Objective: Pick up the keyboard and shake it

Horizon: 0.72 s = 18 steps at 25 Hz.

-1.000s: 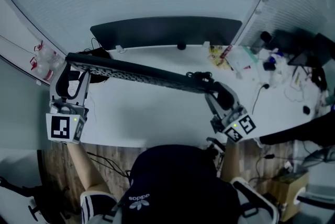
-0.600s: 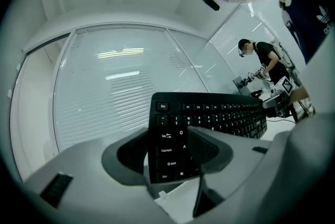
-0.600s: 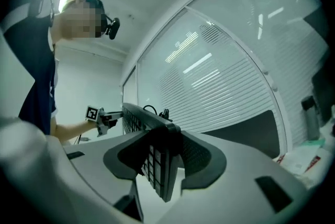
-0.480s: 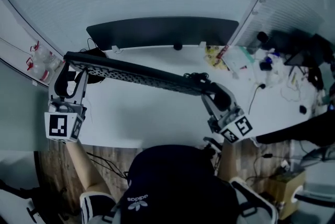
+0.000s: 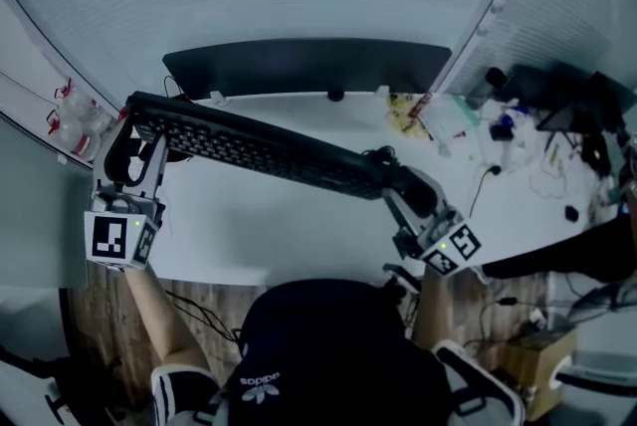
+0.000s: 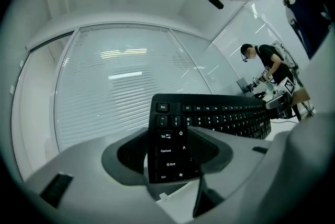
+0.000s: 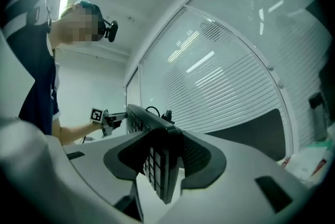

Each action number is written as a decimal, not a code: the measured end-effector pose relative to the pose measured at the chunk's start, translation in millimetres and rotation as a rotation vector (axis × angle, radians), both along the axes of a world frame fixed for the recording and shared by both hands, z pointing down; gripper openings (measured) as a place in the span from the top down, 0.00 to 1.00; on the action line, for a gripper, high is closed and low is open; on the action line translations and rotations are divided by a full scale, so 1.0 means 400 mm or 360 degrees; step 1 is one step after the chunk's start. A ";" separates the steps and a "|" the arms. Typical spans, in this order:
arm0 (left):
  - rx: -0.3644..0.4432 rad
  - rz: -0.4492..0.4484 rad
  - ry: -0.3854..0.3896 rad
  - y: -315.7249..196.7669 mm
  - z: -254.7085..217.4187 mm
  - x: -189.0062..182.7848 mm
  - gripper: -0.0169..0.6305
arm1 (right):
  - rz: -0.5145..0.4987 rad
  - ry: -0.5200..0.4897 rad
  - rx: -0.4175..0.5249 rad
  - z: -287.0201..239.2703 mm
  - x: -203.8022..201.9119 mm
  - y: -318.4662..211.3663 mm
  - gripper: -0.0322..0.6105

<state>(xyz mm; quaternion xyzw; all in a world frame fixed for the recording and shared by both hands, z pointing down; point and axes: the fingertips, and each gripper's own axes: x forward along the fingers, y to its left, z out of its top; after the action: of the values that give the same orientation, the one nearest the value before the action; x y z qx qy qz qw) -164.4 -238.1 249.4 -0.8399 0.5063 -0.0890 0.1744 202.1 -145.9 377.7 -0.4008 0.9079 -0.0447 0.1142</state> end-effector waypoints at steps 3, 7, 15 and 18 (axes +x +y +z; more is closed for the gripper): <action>0.0006 0.0023 0.0028 0.014 -0.007 -0.004 0.63 | -0.0006 0.0039 0.0047 -0.028 -0.007 0.023 0.69; 0.0002 0.0026 0.0065 0.000 -0.004 -0.022 0.63 | -0.0048 -0.0005 0.0048 -0.035 -0.021 0.018 0.70; -0.0017 0.0046 0.0081 0.017 0.007 -0.032 0.63 | -0.0088 0.0041 0.0082 -0.046 -0.022 0.039 0.71; -0.0017 0.0072 0.0119 0.022 0.001 -0.030 0.63 | -0.0073 0.0103 0.0168 -0.070 -0.004 0.041 0.72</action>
<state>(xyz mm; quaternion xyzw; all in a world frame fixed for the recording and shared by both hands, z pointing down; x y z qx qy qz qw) -176.2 -229.2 249.8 -0.8548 0.4928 -0.0562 0.1529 200.5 -129.6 349.9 -0.3747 0.9211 0.0136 0.1047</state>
